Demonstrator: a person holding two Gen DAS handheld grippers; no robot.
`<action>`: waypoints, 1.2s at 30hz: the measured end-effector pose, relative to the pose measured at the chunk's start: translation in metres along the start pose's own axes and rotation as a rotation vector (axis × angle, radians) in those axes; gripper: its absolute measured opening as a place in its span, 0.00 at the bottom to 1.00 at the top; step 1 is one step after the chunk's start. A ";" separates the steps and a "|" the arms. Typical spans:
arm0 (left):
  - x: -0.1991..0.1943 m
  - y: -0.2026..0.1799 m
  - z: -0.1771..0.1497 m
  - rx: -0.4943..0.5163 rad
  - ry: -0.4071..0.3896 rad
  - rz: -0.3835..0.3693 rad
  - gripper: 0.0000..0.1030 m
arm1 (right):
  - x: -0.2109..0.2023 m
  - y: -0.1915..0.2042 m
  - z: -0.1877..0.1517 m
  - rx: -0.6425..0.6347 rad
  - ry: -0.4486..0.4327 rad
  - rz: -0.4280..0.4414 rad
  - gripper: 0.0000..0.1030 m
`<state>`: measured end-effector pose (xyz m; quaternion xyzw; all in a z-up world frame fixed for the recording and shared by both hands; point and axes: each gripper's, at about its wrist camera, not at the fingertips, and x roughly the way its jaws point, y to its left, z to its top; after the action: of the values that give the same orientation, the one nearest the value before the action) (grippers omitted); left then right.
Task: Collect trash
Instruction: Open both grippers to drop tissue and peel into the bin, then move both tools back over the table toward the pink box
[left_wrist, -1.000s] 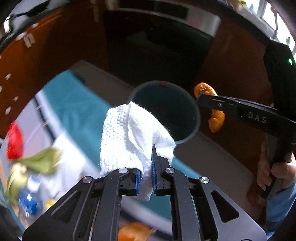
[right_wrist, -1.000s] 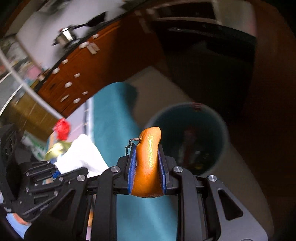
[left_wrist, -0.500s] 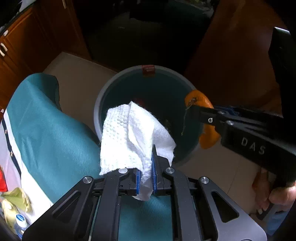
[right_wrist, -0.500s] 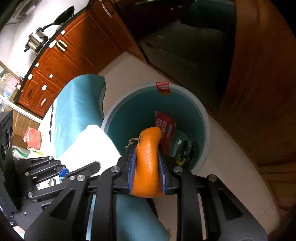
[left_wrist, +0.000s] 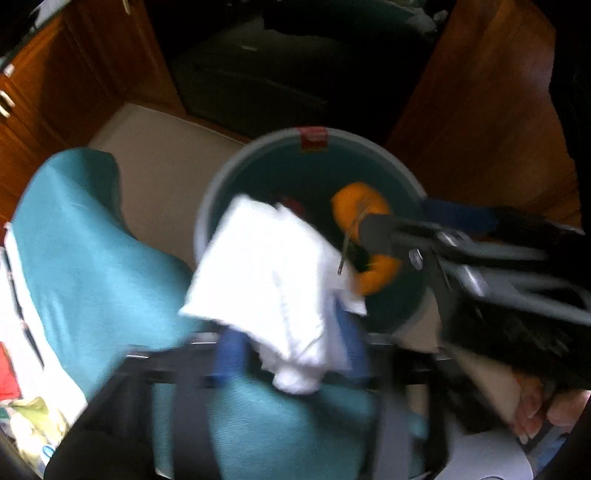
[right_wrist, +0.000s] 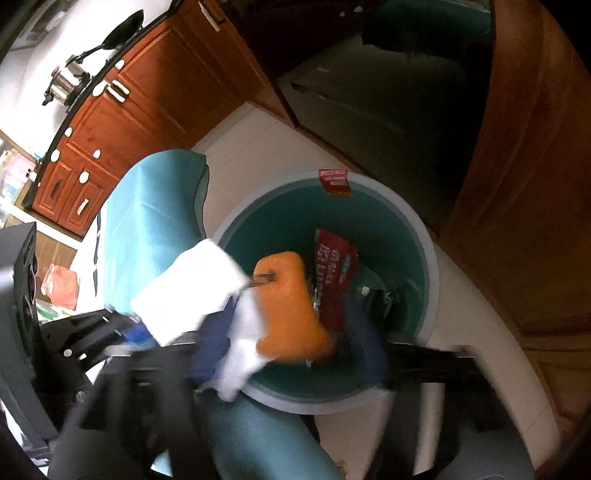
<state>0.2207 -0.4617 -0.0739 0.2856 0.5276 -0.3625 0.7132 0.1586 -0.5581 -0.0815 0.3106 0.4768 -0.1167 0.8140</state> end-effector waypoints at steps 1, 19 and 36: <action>-0.003 0.000 -0.001 0.006 -0.017 0.020 0.66 | -0.003 0.001 0.000 -0.001 -0.015 0.001 0.78; -0.052 0.008 -0.024 -0.028 -0.072 0.006 0.82 | -0.037 0.018 -0.014 -0.013 -0.025 -0.023 0.84; -0.133 0.020 -0.108 -0.069 -0.197 -0.021 0.92 | -0.097 0.075 -0.069 -0.133 -0.046 -0.032 0.84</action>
<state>0.1539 -0.3358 0.0238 0.2181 0.4701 -0.3781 0.7671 0.0956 -0.4674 0.0061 0.2456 0.4696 -0.1048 0.8415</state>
